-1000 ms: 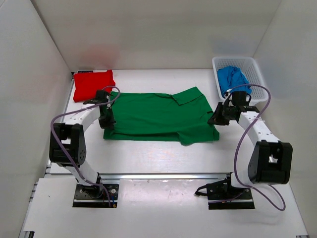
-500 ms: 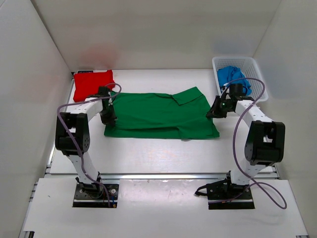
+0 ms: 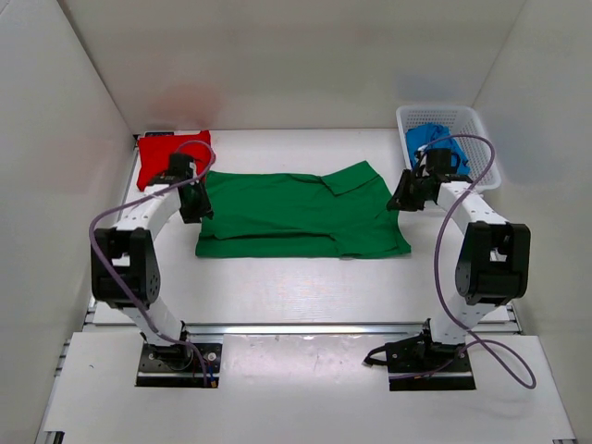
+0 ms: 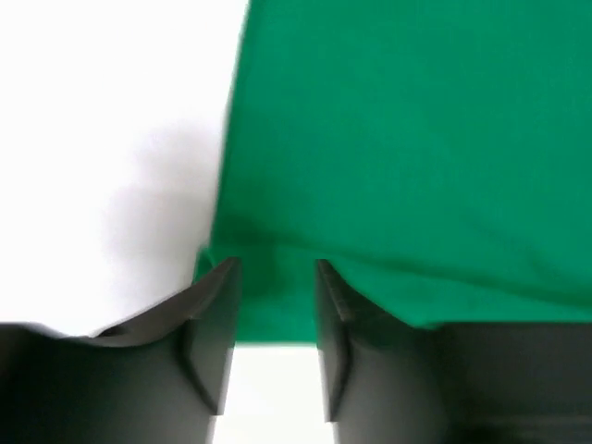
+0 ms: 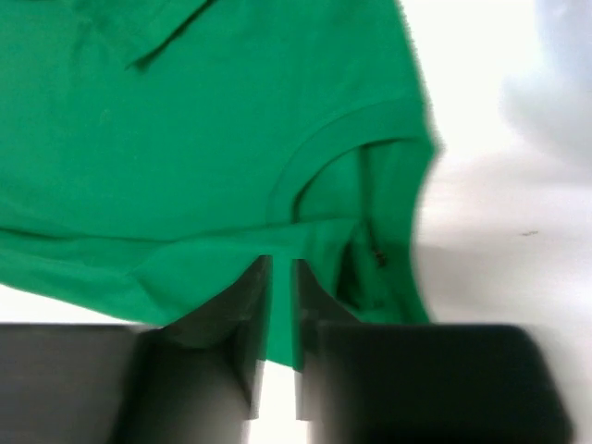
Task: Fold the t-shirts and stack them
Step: Fold the flattened tshirt in 1/3 of the way
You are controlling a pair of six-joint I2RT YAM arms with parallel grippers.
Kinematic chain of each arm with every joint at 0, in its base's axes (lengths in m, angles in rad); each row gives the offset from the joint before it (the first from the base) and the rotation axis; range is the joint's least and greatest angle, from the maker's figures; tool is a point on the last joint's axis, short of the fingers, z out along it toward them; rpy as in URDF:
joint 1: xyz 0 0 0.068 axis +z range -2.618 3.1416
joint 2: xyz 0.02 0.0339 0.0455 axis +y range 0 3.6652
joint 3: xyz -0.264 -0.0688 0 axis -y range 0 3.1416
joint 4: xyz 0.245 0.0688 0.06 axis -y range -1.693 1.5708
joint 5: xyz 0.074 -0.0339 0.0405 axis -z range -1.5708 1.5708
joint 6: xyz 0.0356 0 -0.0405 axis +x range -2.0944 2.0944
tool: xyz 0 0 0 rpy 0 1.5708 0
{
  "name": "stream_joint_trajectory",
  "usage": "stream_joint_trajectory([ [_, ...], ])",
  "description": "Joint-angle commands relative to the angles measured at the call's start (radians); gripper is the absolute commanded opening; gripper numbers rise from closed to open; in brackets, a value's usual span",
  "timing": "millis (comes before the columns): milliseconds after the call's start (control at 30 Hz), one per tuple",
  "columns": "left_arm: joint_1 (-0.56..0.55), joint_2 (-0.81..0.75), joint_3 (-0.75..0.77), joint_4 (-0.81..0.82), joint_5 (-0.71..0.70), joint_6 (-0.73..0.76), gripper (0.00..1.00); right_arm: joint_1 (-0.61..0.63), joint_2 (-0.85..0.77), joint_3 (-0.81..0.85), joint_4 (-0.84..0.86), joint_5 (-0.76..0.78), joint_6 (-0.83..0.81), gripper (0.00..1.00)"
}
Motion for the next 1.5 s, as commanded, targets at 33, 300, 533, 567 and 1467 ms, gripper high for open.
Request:
stream_joint_trajectory([
  [33,-0.076,-0.156,-0.137,0.023,0.042,0.018,0.35,0.065,-0.084,-0.054,0.043,0.005,-0.015,0.0],
  [300,-0.194,-0.264,-0.32,0.127,0.114,-0.034,0.16,0.143,-0.134,-0.177,0.085,-0.005,0.011,0.0],
  [533,-0.126,-0.054,-0.211,0.145,0.105,-0.04,0.17,0.177,-0.148,-0.24,0.142,-0.046,0.04,0.0],
  [567,-0.113,-0.046,-0.201,0.162,0.093,-0.05,0.18,0.187,-0.151,-0.242,0.144,-0.045,0.048,0.01],
  [1467,-0.223,-0.086,-0.39,0.11,0.014,-0.09,0.23,0.247,-0.073,-0.358,0.07,0.031,0.068,0.0],
])
